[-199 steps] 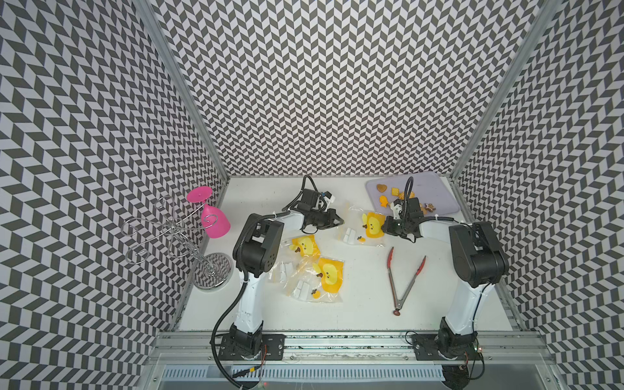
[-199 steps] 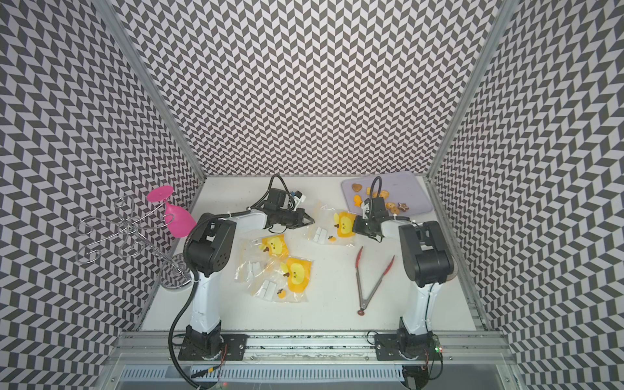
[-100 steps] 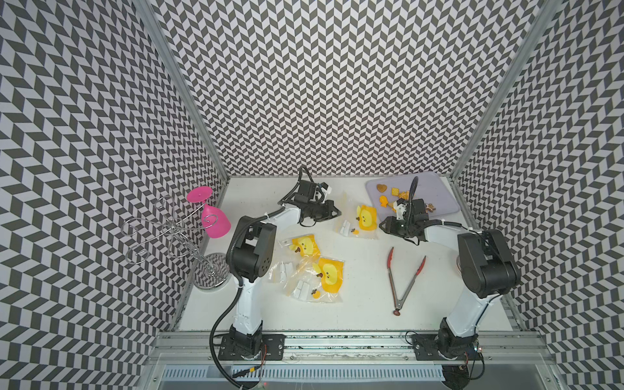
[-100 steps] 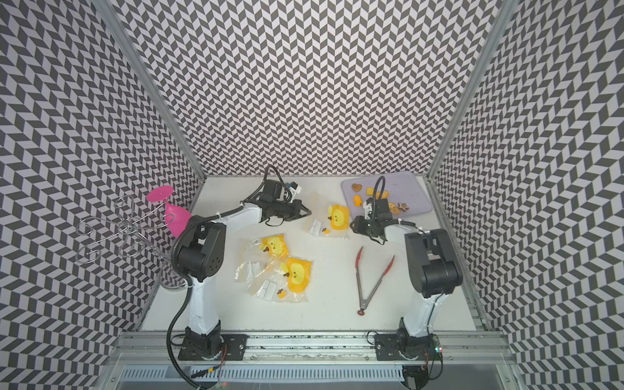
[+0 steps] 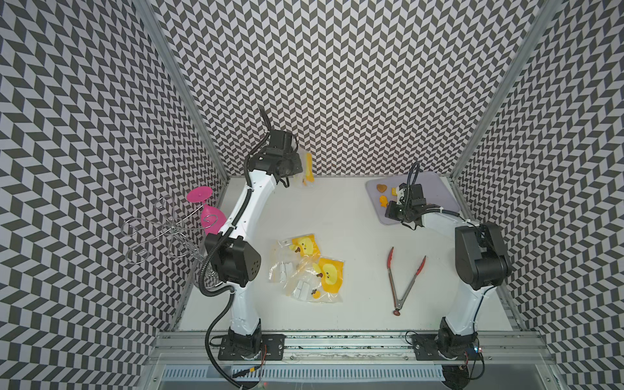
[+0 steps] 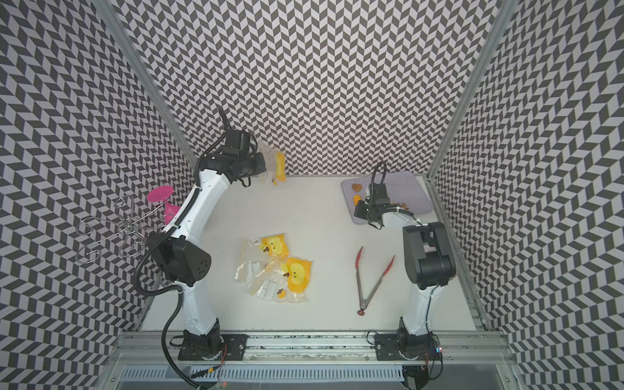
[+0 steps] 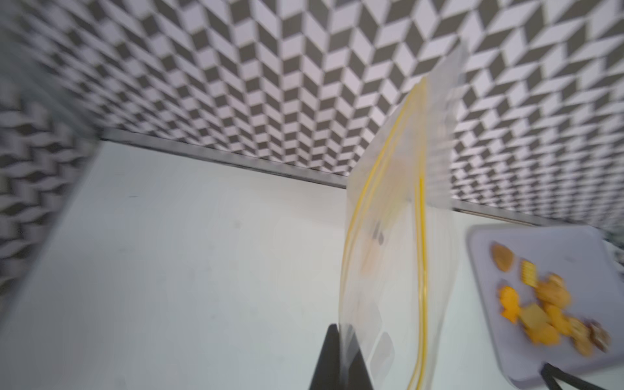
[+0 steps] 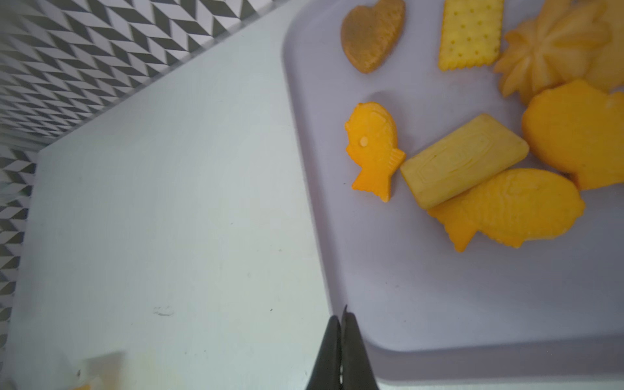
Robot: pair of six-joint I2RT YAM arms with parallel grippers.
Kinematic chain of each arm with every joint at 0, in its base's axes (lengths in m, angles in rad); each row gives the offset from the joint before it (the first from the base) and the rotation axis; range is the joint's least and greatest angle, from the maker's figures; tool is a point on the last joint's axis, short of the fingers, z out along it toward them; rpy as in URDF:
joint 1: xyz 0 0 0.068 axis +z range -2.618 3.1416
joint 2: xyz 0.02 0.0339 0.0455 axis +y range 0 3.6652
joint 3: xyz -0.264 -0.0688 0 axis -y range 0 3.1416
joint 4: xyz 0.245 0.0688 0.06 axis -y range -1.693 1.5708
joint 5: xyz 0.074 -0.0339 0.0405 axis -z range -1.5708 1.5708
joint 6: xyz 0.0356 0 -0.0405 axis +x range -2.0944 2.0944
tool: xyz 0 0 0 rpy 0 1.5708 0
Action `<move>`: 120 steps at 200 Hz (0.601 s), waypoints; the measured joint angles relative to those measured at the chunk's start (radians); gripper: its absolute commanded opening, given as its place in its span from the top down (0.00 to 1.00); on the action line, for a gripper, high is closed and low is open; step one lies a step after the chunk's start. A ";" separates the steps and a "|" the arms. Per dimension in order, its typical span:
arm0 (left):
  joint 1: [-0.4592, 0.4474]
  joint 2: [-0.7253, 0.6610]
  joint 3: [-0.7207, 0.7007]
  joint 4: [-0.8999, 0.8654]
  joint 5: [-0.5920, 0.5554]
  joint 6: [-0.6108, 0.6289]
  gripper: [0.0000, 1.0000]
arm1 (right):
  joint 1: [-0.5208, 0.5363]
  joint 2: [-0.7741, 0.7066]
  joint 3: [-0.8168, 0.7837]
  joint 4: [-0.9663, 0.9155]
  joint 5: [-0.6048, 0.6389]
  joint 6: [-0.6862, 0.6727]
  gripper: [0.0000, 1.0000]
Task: Put the cookies into a resealable bag to prevent moisture
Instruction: Pick up the ziploc bag from the center of the board.
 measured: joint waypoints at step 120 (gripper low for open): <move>-0.022 0.110 -0.003 -0.211 -0.313 -0.060 1.00 | 0.061 0.140 0.142 -0.172 0.189 -0.074 1.00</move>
